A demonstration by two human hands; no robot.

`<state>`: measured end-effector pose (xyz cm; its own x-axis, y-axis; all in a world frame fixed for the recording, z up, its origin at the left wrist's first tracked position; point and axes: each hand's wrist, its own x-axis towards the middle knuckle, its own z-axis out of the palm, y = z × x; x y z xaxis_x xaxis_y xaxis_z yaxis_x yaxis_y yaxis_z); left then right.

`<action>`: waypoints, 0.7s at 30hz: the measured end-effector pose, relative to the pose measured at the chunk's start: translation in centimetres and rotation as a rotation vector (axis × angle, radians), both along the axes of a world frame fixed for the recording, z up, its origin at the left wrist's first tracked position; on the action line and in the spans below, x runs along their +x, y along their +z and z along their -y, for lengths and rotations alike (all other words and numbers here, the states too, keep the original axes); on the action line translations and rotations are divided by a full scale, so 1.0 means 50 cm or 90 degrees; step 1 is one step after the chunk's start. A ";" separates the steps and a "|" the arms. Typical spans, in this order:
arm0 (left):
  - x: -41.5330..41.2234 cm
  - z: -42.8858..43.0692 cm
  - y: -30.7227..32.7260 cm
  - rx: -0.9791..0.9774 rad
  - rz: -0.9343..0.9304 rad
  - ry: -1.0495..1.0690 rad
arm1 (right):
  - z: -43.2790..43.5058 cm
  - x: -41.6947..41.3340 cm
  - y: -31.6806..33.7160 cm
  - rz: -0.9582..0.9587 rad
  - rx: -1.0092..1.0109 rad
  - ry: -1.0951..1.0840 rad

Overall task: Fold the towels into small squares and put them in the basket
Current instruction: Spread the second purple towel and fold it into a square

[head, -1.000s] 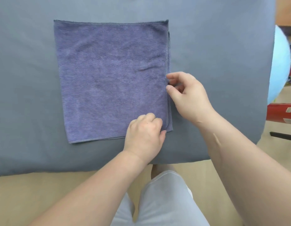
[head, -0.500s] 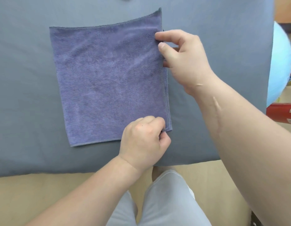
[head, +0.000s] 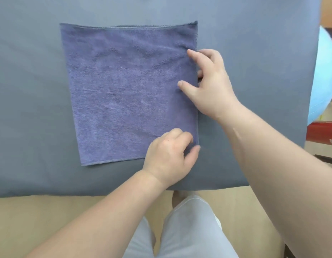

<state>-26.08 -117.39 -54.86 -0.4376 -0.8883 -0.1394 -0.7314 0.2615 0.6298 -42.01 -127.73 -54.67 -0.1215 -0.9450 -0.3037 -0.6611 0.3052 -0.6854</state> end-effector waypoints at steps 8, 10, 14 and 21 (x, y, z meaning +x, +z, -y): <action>0.150 0.171 -0.011 -0.090 0.231 0.161 | -0.026 0.138 -0.005 -0.384 -0.098 0.195; 0.179 0.217 -0.035 -0.030 0.327 0.098 | -0.014 0.164 -0.020 -0.404 -0.097 0.220; 0.225 0.287 -0.063 -0.049 0.389 0.035 | 0.025 0.174 -0.057 -0.400 -0.027 0.220; 0.232 0.320 -0.062 -0.033 0.413 0.074 | 0.113 0.123 -0.073 -0.451 -0.027 0.229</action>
